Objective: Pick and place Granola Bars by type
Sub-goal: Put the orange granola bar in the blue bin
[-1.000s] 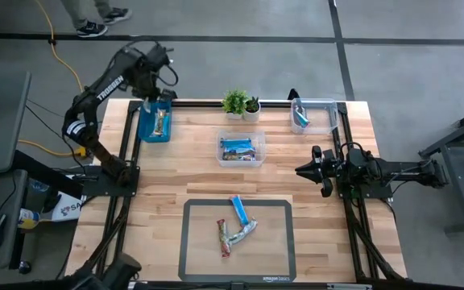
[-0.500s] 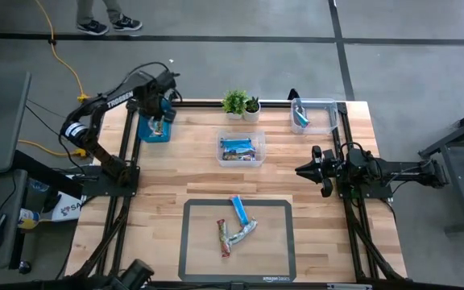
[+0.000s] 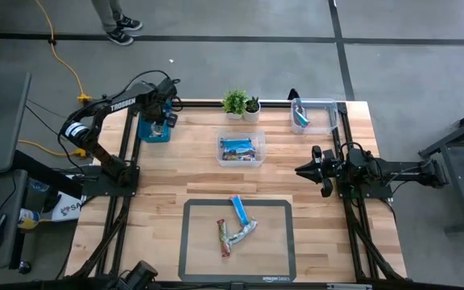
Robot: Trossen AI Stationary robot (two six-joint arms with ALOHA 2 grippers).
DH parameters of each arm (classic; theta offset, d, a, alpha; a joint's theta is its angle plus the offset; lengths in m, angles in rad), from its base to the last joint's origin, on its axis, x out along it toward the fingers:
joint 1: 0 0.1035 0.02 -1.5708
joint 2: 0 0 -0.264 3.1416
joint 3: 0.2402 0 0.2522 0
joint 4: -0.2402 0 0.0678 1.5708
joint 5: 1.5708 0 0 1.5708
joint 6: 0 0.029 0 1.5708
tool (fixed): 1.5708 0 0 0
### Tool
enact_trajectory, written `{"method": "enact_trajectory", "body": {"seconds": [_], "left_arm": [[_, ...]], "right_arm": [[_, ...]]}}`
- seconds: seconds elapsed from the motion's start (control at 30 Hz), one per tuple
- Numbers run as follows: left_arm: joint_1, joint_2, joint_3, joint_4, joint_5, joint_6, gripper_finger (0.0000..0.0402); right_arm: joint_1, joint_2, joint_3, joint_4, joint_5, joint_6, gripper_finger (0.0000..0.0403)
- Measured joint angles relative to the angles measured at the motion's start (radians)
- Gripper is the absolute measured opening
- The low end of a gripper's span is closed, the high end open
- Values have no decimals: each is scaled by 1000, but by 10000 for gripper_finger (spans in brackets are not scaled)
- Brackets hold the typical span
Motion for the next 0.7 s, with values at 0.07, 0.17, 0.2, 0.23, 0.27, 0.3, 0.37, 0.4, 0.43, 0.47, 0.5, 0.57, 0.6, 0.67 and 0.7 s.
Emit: {"method": "enact_trajectory", "body": {"seconds": [0.07,0.17,0.2,0.23,0.27,0.3,0.37,0.4,0.43,0.47,0.5,0.57,0.6,0.67,0.7], "left_arm": [[0,1,-6,8,-10,-7,78],[0,1,-5,24,-10,-15,78],[0,1,-5,21,-8,-14,78],[0,1,-5,22,-4,-10,78],[0,1,-5,23,-2,-7,78],[0,1,-5,22,-1,-6,78],[0,1,-5,23,-1,-7,78],[0,1,-5,23,-1,-7,78],[0,1,-5,23,-1,-7,78],[0,1,-5,23,0,-7,78],[0,1,-5,22,0,-6,78],[0,1,-5,20,8,-2,79],[0,1,-5,17,11,1,81],[0,2,-5,15,17,2,90],[0,2,-5,15,19,2,98]], "right_arm": [[0,0,0,0,0,0,47],[0,0,0,0,0,0,48],[0,0,0,0,0,0,48],[0,0,0,0,0,0,49],[0,0,0,0,0,0,50],[0,0,0,0,0,0,51],[0,0,0,0,0,0,51],[0,0,0,0,0,0,50],[0,0,0,0,0,0,49],[0,0,0,0,0,0,48],[0,0,0,0,0,0,47],[0,0,0,0,0,0,47],[0,0,0,0,0,0,47],[0,0,0,0,0,0,49],[0,0,0,0,0,0,50]]}}
